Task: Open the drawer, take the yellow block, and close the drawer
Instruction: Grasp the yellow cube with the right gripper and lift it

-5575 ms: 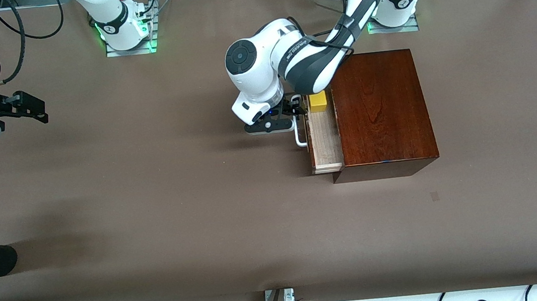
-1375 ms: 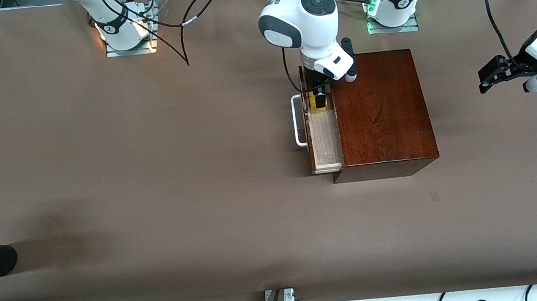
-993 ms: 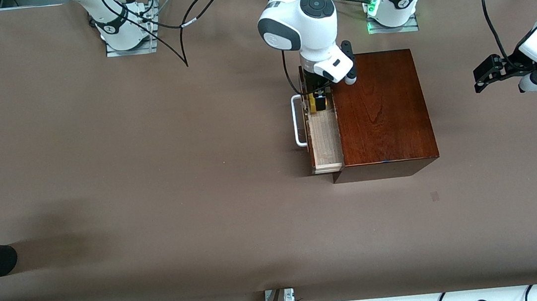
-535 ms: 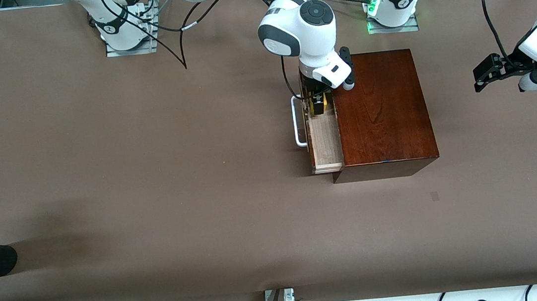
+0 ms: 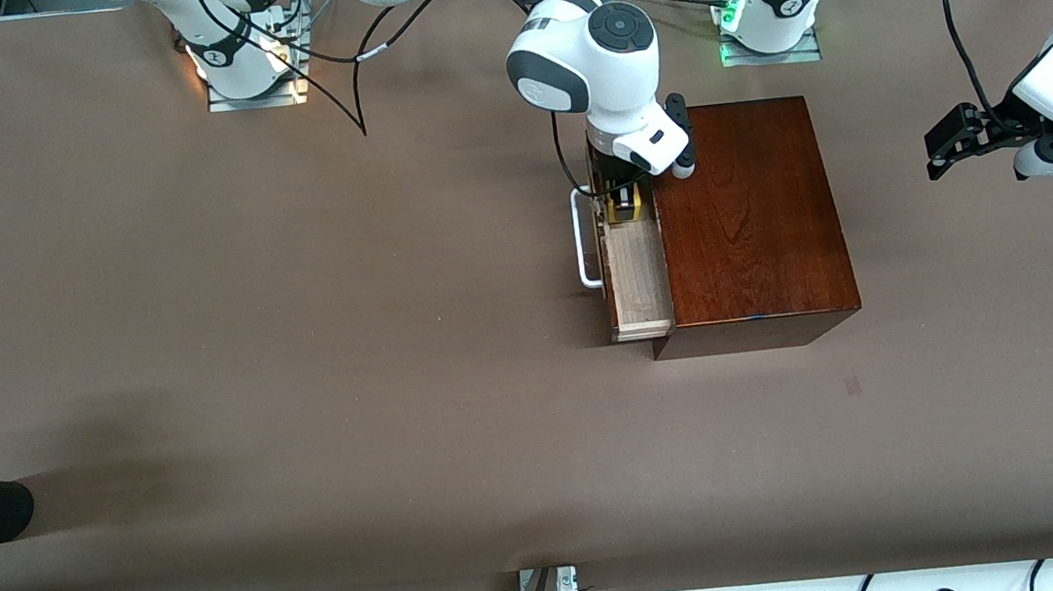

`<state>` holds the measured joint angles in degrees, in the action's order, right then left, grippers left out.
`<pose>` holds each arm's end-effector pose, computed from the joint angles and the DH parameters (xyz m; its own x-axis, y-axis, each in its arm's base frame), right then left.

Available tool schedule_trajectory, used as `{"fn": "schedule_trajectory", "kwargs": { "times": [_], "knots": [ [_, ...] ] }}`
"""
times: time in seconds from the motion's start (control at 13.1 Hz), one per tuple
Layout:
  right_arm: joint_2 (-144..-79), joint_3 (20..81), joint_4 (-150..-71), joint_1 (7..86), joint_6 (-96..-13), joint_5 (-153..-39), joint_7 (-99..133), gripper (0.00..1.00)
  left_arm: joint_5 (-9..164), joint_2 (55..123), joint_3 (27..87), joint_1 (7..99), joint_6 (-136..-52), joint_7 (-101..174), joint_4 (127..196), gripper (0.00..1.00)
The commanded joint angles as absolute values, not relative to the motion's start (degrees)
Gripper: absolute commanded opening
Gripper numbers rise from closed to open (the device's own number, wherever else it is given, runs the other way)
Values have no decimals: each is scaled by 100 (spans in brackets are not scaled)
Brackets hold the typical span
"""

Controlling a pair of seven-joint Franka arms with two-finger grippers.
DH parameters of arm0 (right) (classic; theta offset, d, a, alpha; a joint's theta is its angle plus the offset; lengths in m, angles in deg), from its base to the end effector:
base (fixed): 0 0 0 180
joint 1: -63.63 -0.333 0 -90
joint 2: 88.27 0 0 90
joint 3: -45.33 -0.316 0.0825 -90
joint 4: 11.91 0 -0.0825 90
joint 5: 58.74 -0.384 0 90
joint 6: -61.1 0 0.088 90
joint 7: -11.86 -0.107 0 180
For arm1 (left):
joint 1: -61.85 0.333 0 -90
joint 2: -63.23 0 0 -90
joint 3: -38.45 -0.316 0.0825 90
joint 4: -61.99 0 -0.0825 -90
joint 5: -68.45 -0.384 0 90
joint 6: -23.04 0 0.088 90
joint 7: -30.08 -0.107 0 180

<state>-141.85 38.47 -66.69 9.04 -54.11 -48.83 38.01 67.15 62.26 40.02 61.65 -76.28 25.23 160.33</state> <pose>0.4204 0.6738 0.3185 0.0275 0.9964 0.0805 0.9926 -0.0367 0.1154 0.5599 -0.0153 0.5790 0.9924 -0.1189 0.0319 -0.1181 -0.9927 -0.0258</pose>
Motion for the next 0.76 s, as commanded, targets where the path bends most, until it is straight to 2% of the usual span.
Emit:
{"fn": "schedule_trajectory", "kwargs": {
  "times": [0.0, 0.46, 0.69],
  "knots": [
    [-13961, 3865, -6377, 861, -4712, -4811, 3945, 0, 6757, 6174, 3995, 6106, -7514, 2525, 15964, 100],
    [-12723, 3795, -6368, 931, -3876, -5294, 3893, 0, 6757, 6174, 4004, 6106, -7523, 2525, 15955, 100],
    [-12212, 3812, -6386, 1404, -3339, -5540, 3902, 0, 6757, 6174, 4012, 6106, -7514, 2525, 15955, 100]
  ]
}}
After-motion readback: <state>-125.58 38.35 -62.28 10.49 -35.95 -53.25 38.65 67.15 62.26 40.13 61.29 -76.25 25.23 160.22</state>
